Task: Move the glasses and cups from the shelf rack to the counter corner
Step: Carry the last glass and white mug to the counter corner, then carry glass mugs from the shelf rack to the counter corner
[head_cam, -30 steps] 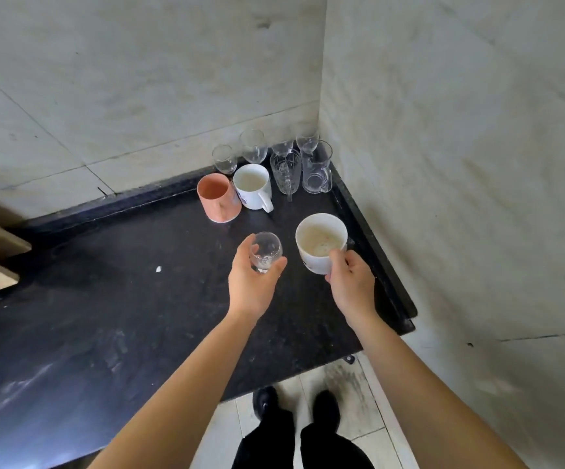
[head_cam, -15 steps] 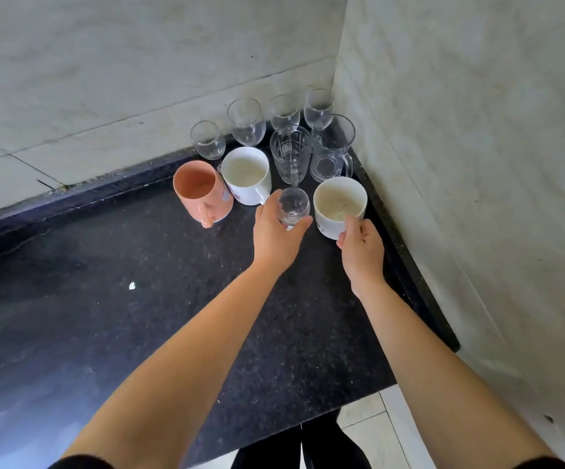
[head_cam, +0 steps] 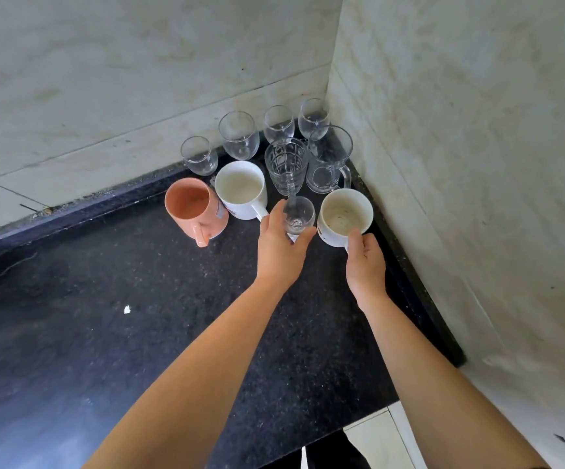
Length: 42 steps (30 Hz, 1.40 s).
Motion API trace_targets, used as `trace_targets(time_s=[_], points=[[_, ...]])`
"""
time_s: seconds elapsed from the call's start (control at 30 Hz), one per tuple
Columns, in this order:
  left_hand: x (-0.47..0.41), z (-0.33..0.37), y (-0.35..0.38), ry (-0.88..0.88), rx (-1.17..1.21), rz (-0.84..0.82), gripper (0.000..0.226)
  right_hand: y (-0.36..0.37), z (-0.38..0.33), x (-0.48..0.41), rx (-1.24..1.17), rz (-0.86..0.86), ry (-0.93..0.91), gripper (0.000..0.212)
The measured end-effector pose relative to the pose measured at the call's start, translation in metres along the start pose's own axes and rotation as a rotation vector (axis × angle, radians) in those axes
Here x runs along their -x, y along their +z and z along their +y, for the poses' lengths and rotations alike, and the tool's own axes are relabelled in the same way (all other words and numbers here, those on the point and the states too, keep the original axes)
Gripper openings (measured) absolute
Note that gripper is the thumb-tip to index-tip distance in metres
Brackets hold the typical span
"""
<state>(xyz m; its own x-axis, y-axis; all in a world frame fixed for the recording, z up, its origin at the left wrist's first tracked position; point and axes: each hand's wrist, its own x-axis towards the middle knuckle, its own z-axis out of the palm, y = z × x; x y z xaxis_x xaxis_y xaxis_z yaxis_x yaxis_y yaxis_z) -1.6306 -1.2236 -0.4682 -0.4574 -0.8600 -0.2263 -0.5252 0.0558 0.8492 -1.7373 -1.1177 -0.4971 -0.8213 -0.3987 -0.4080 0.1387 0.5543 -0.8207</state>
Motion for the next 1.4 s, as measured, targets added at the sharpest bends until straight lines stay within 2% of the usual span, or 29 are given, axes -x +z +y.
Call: trace_targets(time_s=[0.07,0.13,0.27,0.33,0.43,0.5,0.57,0.73,0.87,0.97,1.07,1.2,1.4], points=[[0.0,0.001,0.0,-0.005,-0.003,0.005,0.078,-0.006,0.0,0.002,0.226,0.019,-0.077,0.041],[0.001,0.002,-0.003,-0.014,-0.012,-0.013,0.086,-0.013,-0.003,0.006,0.371,0.032,-0.079,0.051],[0.013,0.009,-0.019,-0.037,-0.041,-0.059,0.107,-0.023,-0.016,0.022,0.349,0.072,-0.035,0.062],[0.027,0.014,-0.037,-0.008,-0.102,-0.062,0.101,-0.027,-0.028,0.036,0.392,0.117,-0.139,0.062],[0.041,0.028,-0.082,0.093,-0.283,-0.011,0.076,-0.028,-0.059,0.054,0.468,0.153,-0.352,0.058],[0.049,0.043,-0.124,0.175,-0.397,0.064,0.061,-0.024,-0.092,0.068,0.508,0.135,-0.486,0.06],[0.06,0.062,-0.168,0.22,-0.49,0.185,0.056,-0.02,-0.132,0.082,0.521,0.128,-0.649,0.06],[0.137,0.109,-0.278,0.282,-0.715,0.648,0.058,-0.001,-0.227,0.141,0.438,0.071,-1.142,0.063],[0.248,0.108,-0.335,0.12,-0.766,0.983,0.06,0.036,-0.258,0.213,0.342,-0.101,-1.419,0.068],[0.344,0.078,-0.349,-0.082,-0.8,1.12,0.064,0.072,-0.249,0.285,0.263,-0.301,-1.558,0.07],[0.452,0.043,-0.356,-0.305,-0.844,1.176,0.067,0.104,-0.217,0.382,0.209,-0.544,-1.624,0.072],[0.607,0.01,-0.369,-0.565,-0.861,1.333,0.069,0.121,-0.162,0.538,0.11,-0.896,-1.738,0.075],[0.809,-0.032,-0.364,-0.821,-0.813,1.589,0.067,0.115,-0.079,0.745,-0.073,-1.206,-1.923,0.077]])
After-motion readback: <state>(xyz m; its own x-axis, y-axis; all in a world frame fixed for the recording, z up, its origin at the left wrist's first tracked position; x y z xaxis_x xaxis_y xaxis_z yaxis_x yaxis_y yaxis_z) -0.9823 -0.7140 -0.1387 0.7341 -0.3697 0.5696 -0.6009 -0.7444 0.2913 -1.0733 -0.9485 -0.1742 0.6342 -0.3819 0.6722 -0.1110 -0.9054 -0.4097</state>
